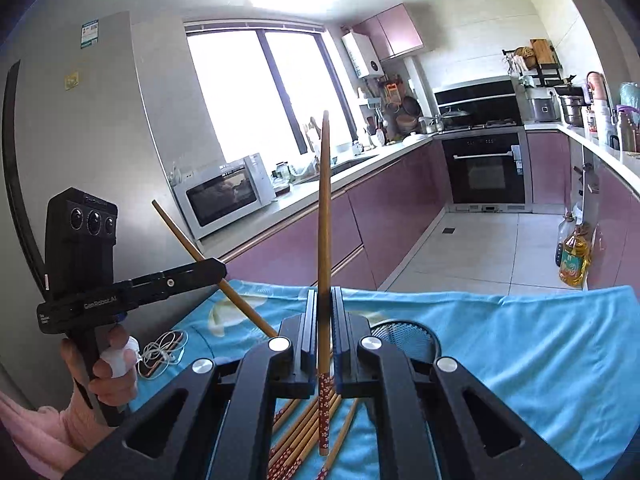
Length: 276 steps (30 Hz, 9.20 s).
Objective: Organize utensils
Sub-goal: 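Lift the chopsticks upright with the left tool while the right tool carries its chopstick over the mesh cup, then lower the chopsticks into the mesh cup and open both tools, then move both open tools back to the chopstick row, then close the left tool on a chopstick while the right tool grasps another chopstick, then lift the chopsticks upright with both tools and carry them over the mesh cup, then lower the chopsticks into the mesh cup and open both tools, then move both open tools back to the remaining chopsticks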
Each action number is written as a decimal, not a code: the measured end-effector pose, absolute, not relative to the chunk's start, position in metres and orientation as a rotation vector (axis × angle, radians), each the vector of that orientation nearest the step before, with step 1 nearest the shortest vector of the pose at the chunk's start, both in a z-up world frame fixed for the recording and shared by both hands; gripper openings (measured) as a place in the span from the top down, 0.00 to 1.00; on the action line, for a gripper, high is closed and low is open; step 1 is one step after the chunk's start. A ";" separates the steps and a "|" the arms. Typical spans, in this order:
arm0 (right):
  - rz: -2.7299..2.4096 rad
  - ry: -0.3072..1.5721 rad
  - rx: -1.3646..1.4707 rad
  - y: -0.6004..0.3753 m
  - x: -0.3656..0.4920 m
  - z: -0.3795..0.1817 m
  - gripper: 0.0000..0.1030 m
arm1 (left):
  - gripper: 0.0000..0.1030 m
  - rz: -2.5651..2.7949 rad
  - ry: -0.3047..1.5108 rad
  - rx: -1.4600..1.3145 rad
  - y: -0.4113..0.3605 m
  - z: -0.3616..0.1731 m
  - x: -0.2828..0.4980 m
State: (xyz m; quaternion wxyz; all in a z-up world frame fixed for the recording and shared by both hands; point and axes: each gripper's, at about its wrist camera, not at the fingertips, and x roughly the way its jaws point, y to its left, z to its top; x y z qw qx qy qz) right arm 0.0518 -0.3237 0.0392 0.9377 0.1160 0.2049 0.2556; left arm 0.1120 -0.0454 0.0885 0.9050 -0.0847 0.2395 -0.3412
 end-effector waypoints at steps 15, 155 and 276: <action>0.423 0.423 0.244 -0.337 0.107 0.025 0.95 | 0.93 -0.689 0.484 -0.148 -0.095 0.113 0.159; 0.514 0.607 0.192 -0.294 0.024 -0.028 0.95 | 0.93 -0.630 0.726 -0.190 -0.006 -0.003 0.115; 0.400 0.895 -0.064 -0.214 0.050 -0.113 0.65 | 0.52 -0.436 0.884 0.134 -0.049 -0.103 0.133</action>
